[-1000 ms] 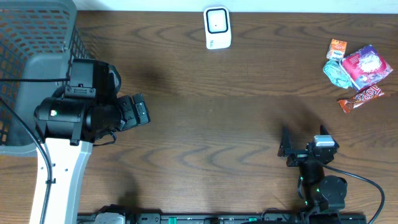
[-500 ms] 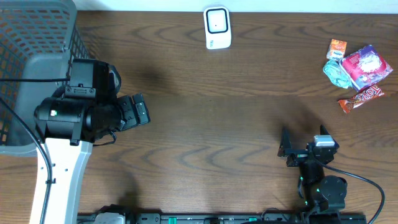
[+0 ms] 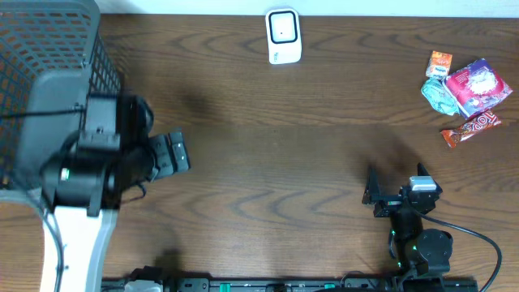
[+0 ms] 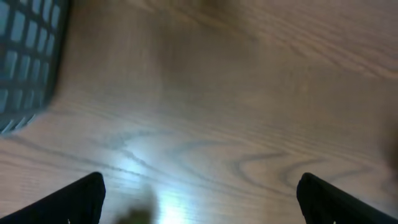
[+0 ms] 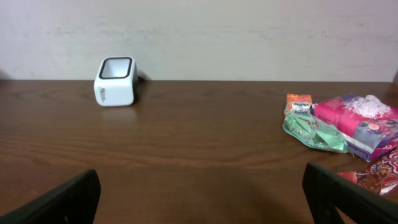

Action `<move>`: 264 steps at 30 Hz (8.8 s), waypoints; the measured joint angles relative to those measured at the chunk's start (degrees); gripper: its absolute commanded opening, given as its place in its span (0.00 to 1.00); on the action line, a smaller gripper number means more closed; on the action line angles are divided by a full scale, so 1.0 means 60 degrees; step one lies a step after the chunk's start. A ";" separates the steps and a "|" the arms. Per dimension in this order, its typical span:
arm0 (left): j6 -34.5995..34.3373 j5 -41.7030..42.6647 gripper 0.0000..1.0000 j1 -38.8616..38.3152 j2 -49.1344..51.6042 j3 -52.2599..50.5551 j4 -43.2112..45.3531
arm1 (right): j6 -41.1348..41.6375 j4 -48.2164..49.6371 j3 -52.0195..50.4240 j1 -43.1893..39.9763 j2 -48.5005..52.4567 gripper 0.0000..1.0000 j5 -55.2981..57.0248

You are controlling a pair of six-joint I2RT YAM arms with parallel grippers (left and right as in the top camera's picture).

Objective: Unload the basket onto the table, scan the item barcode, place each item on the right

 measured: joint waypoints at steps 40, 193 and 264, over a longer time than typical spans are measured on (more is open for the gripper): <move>0.5340 0.2623 0.98 0.0004 -0.9439 -0.6207 0.4557 | 0.0025 0.0000 -0.0004 0.0000 0.0000 0.99 0.0000; 0.2827 0.0036 0.98 0.0736 -1.0746 -1.2520 1.1409 | 0.0025 0.0004 0.0000 0.0000 0.0000 0.99 0.0000; 0.2827 0.0036 0.98 0.0736 -1.0746 -1.2520 1.1409 | -0.0652 0.0000 -0.0004 -0.0004 0.0000 0.99 0.0007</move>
